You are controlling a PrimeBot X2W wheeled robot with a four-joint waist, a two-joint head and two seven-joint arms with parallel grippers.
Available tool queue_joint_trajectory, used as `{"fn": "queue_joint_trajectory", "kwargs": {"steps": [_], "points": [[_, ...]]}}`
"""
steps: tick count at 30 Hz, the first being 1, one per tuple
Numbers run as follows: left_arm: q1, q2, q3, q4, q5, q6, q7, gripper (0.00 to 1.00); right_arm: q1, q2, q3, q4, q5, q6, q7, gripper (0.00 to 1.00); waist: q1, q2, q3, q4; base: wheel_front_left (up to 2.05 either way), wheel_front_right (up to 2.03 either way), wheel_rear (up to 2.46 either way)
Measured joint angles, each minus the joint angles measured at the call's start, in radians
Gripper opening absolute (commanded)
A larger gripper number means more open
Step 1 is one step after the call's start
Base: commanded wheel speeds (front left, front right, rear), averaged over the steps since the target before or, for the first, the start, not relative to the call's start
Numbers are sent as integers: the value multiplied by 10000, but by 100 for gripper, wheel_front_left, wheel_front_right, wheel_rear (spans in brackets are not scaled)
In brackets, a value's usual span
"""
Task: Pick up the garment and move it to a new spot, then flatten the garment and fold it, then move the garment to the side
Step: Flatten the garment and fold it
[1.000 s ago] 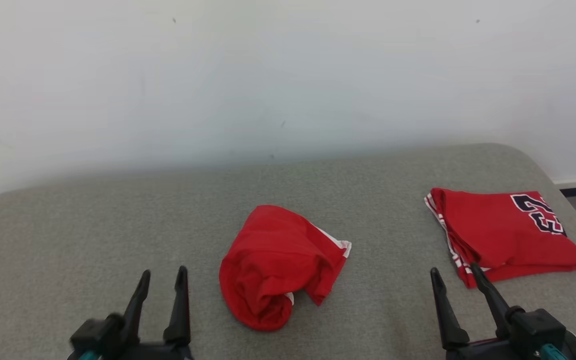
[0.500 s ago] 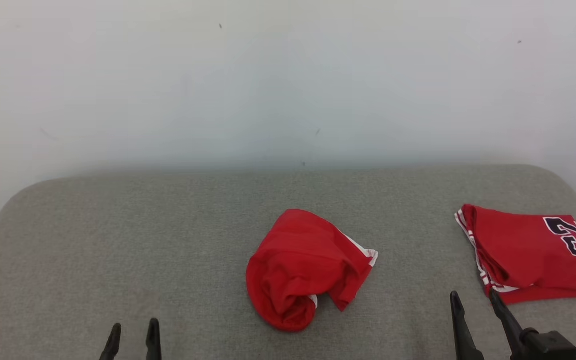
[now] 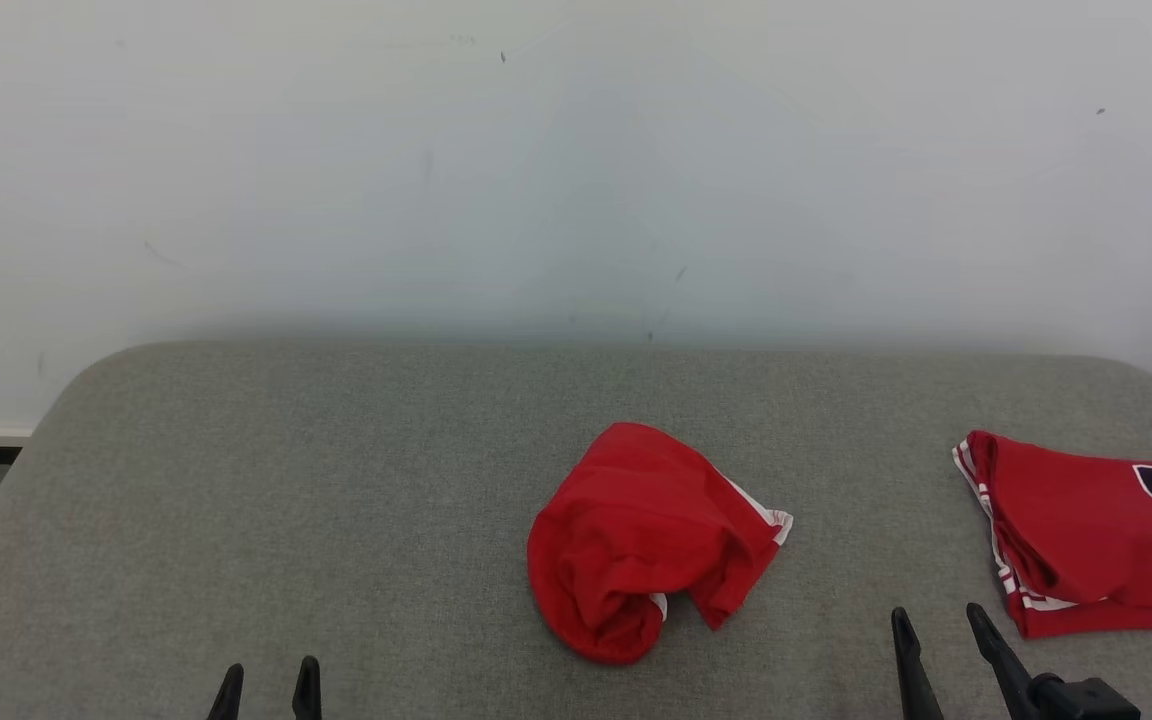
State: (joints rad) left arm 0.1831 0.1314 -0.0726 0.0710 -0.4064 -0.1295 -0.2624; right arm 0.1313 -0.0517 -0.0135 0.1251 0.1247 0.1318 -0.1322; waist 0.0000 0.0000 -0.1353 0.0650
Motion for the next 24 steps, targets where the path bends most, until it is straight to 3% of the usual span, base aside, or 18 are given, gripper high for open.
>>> {"fn": "queue_joint_trajectory", "kwargs": {"steps": [24], "points": [[48, 546, -173, -19, -616, -13, -2, 100, -129, 4, 328, 111, 67, 0, -4, 100, 0, 0, 98, -649, 0, 0, 0]]}}
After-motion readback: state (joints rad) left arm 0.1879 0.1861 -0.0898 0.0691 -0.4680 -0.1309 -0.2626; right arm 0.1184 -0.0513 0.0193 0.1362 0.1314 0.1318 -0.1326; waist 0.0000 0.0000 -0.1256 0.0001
